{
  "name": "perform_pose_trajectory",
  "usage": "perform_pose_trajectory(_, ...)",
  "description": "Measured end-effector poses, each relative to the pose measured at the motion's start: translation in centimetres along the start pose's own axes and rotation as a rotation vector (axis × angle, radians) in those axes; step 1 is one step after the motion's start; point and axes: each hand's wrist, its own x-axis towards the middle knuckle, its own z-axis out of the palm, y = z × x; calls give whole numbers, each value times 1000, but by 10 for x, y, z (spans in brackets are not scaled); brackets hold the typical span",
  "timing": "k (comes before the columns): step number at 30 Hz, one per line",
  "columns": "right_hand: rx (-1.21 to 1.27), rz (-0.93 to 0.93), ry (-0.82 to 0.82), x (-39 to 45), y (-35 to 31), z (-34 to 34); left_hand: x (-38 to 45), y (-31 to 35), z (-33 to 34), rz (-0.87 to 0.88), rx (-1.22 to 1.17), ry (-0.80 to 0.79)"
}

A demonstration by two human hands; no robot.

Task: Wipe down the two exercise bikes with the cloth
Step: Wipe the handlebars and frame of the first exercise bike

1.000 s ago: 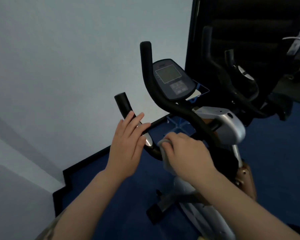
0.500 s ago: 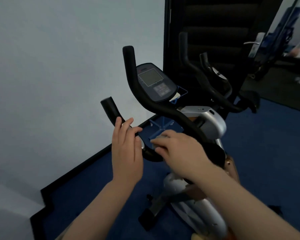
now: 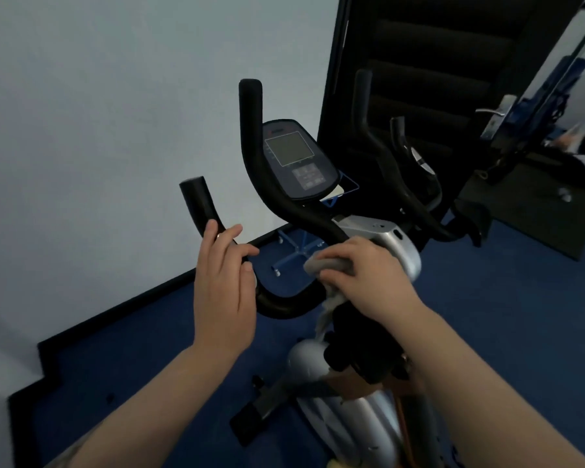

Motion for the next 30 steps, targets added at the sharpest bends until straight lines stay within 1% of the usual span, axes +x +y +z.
perform_pose_trajectory(2, -76, -5, 37, -3, -6, 7, 0, -1, 1, 12, 11, 12)
perform_pose_trajectory(3, -100, -37, 31, -7, -12, 13, 0, -1, 1, 17, 15, 19)
perform_pose_trajectory(6, -52, -182, -101, -7, -23, 22, -1, 1, 5, 19, 27, 44)
perform_pose_trajectory(8, -92, -175, -171, 5, -19, 11, 0, 1, 5, 19, 35, 46)
perform_pose_trajectory(11, -233, -98, -116, 15, -5, -3, -1, -1, 3, 28, 65, 33)
perform_pose_trajectory(13, -343, -142, -77, 9, -9, 3, -2, -1, 4, 22, 75, 46)
perform_pose_trajectory(15, -346, -234, -88, -3, -22, 16, -2, 2, 7, 3, 68, 61)
perform_pose_trajectory(17, -244, -321, -118, -12, -32, 28, -3, 4, 8, -10, 63, 63)
perform_pose_trajectory(19, -97, -336, -129, -13, -35, 32, -3, 1, 4, 3, 86, 28)
perform_pose_trajectory(22, 230, -258, -178, -3, -37, 33, 4, -9, -17, 62, 146, -36)
perform_pose_trajectory(24, 429, -217, -192, 10, -47, 38, 17, -15, -32, 110, 273, -50)
perform_pose_trajectory(26, 529, -214, -178, 21, -56, 44, 34, -18, -45, 114, 394, -41)
perform_pose_trajectory(27, 557, -232, -182, 23, -57, 46, 43, -19, -50, 104, 418, -38)
perform_pose_trajectory(28, 579, -264, -190, 23, -55, 47, 52, -19, -56, 87, 407, -48)
perform_pose_trajectory(30, 612, -350, -199, 18, -45, 48, 63, -20, -65, 29, 288, -117)
